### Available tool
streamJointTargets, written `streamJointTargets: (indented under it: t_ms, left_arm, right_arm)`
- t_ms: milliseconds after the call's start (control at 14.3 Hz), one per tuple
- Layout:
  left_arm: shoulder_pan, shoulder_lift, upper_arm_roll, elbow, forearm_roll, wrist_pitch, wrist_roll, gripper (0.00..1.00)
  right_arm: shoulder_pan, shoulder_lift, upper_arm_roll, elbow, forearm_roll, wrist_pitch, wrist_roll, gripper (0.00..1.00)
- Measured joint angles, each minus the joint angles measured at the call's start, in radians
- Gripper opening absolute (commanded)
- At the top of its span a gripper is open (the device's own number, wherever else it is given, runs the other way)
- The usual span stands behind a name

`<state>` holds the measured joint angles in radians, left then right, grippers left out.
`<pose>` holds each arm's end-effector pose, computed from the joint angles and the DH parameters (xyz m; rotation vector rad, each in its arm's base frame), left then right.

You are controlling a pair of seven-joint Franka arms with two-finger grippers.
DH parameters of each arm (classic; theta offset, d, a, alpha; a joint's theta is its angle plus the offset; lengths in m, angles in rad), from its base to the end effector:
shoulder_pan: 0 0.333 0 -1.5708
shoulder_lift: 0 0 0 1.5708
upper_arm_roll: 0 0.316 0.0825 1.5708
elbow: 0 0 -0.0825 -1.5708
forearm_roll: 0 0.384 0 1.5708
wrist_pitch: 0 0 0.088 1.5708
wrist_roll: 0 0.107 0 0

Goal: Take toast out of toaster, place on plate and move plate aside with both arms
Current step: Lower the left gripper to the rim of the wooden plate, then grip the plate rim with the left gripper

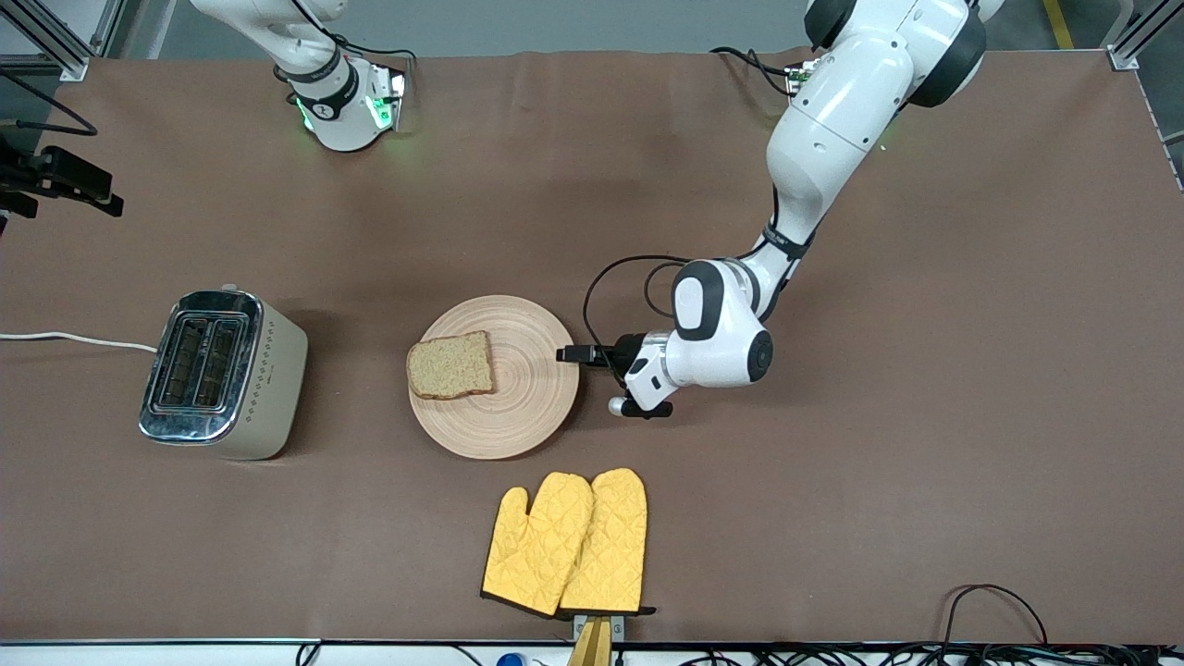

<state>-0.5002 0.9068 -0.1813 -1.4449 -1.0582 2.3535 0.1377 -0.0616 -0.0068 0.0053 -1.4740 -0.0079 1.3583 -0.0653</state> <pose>0.5718 -0.4474 0.1586 2.2906 0.0577 -0.3012 0.5287 -0.0308 0.6554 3.1357 0.0122 -0.1713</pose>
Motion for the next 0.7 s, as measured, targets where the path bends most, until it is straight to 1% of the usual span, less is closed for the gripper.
streamJointTargets:
  t_ms: [140,350,490,700]
  left_arm:
    - [-0.012,0.016,0.000,0.001,-0.001,0.027,0.000,0.95]
    - [-0.031,0.028,-0.001,0.005,-0.001,0.058,0.000,0.84]
    - [-0.043,0.028,-0.001,0.008,-0.002,0.068,0.000,0.71]
    - [-0.053,0.028,-0.001,0.009,-0.002,0.080,0.000,0.49]
  right_arm:
    - [0.000,0.000,0.001,0.000,0.000,0.000,0.000,1.00]
    - [0.000,0.000,0.008,0.000,0.000,0.000,0.000,1.00]
    - [0.001,0.000,0.012,0.000,0.000,0.000,0.000,1.00]
    - [0.001,0.000,0.016,0.000,0.000,0.000,0.001,1.00]
